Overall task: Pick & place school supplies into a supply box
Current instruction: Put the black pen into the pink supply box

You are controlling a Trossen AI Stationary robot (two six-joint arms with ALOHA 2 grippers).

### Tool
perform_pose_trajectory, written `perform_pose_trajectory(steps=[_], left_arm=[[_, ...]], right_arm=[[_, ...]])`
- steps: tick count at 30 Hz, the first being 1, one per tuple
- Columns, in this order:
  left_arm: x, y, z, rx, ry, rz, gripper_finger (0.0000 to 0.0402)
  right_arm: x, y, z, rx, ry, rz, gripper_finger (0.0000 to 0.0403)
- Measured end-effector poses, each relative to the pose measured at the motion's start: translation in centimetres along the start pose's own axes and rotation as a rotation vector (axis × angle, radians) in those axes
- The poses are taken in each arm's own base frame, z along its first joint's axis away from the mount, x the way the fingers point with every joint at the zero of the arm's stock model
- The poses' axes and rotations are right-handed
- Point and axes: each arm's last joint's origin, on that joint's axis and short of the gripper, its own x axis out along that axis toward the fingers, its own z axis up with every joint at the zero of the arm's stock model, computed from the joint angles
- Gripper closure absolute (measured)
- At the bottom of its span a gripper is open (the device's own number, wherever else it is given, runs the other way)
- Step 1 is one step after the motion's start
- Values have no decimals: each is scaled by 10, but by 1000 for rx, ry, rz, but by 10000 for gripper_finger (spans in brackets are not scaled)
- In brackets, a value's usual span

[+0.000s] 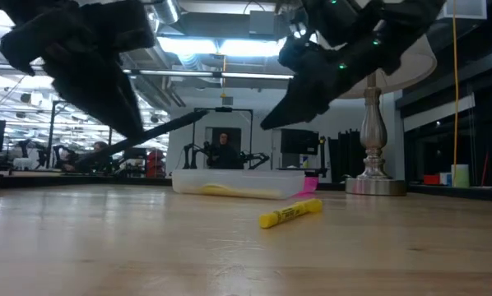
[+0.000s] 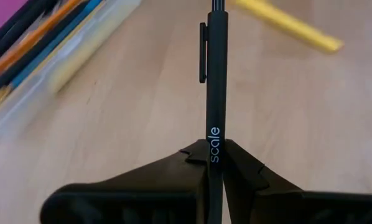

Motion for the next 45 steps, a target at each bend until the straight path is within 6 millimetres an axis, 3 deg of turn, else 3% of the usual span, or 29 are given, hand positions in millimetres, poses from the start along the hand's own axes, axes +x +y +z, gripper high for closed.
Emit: perform_pose_trajectory(steps=[8, 17, 29, 38, 45], left_arm=[[9, 19, 3, 71, -123, -116, 387], [8, 35, 16, 212, -315, -222, 387], [11, 59, 37, 258, -466, -294, 386], [16, 78, 43, 232, -462, -227, 386], [14, 102, 66, 289, -393, -141, 386]], right_arm=[[-17, 34, -20, -16, -127, -27, 397], [-25, 55, -36, -22, -249, -114, 394], [-28, 64, -42, 43, -269, -91, 394], [-29, 72, -44, 28, -266, -65, 393], [-29, 72, -43, 28, -266, -66, 393]])
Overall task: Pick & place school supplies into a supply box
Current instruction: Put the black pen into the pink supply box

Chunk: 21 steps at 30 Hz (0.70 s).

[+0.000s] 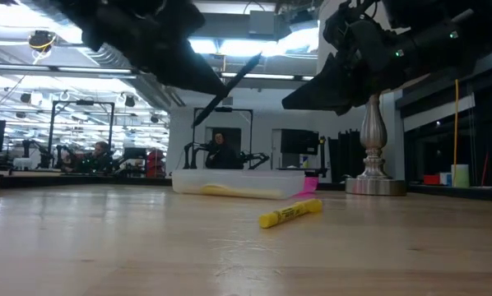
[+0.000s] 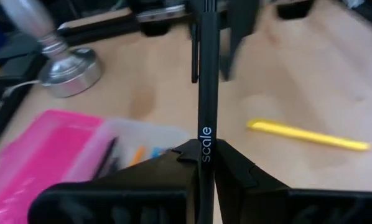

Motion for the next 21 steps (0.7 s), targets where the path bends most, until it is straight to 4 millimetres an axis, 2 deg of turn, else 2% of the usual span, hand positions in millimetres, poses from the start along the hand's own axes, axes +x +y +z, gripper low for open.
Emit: perform_pose_trajectory(steps=[10, 17, 21], left_arm=[[17, 54, -4, 71, 140, 94, 386], [33, 70, -12, 152, 236, 94, 386], [44, 78, -19, 197, 283, 94, 386]], right_arm=[[0, -1, -3, -12, 28, -6, 393], [0, -2, -4, -48, 44, -17, 393], [0, -5, -4, -95, 37, -108, 393]])
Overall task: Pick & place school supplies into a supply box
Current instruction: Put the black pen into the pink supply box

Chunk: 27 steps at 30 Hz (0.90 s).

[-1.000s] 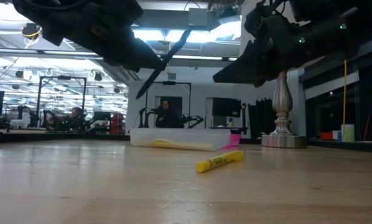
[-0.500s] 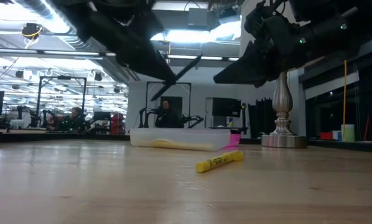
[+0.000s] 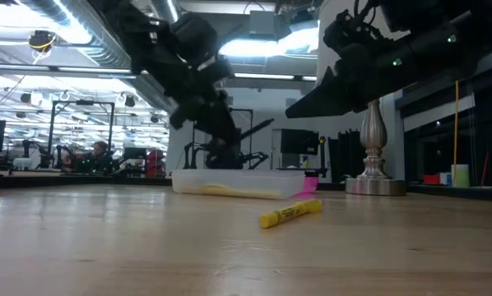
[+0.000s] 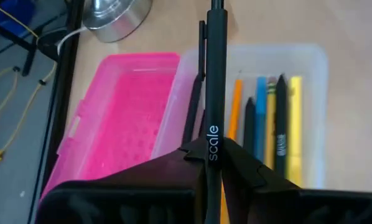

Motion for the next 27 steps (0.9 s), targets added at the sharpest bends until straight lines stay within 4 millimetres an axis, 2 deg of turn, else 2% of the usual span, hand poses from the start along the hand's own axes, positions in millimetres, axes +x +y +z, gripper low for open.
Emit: perform_pose_trajectory(steps=[7, 13, 27], left_arm=[[16, 5, -11, 78, 53, 33, 382], [22, 6, -17, 101, 143, 120, 363], [22, 4, -16, 91, 103, 73, 348]], right_arm=[[5, -13, -1, 17, 13, -72, 393], [7, -19, -3, 60, 42, -88, 393], [6, -11, -4, 158, 66, 106, 393]])
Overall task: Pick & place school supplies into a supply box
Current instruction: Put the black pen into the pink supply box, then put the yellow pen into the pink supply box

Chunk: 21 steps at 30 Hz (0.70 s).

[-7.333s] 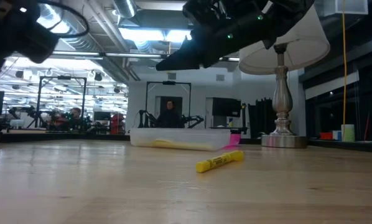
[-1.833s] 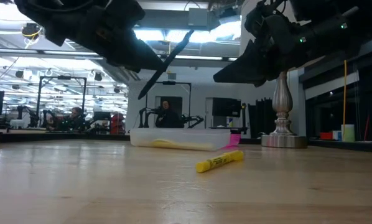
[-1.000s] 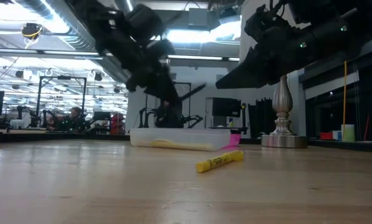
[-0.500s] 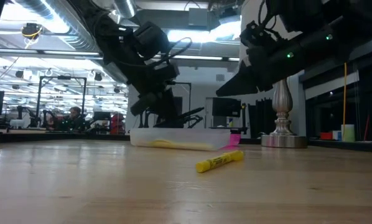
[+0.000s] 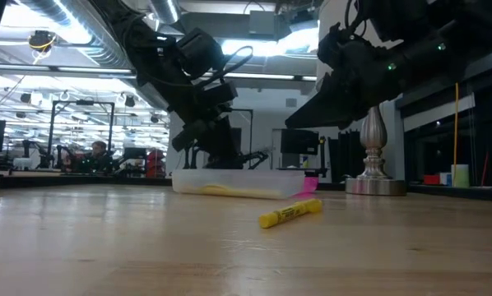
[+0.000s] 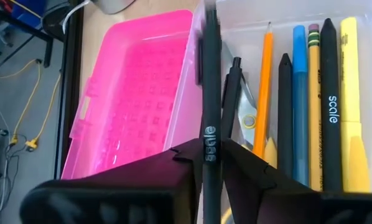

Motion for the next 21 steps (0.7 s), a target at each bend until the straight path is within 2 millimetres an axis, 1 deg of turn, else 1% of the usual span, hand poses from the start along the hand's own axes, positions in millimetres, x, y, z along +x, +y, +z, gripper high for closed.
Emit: perform_pose_trajectory(steps=[6, 12, 16, 21], left_arm=[[0, 0, 0, -6, 1, 5, 333], [-2, -1, 4, -8, -17, 12, 325], [-12, -2, 14, -11, -70, 27, 327], [-34, -3, 30, -11, -163, 16, 344]], right_arm=[[-1, 5, -1, -2, 2, 21, 393], [-2, 6, -1, 35, 2, 22, 393], [-2, 7, -1, 58, 13, 71, 393], [-2, 9, -1, 28, 24, 132, 393]])
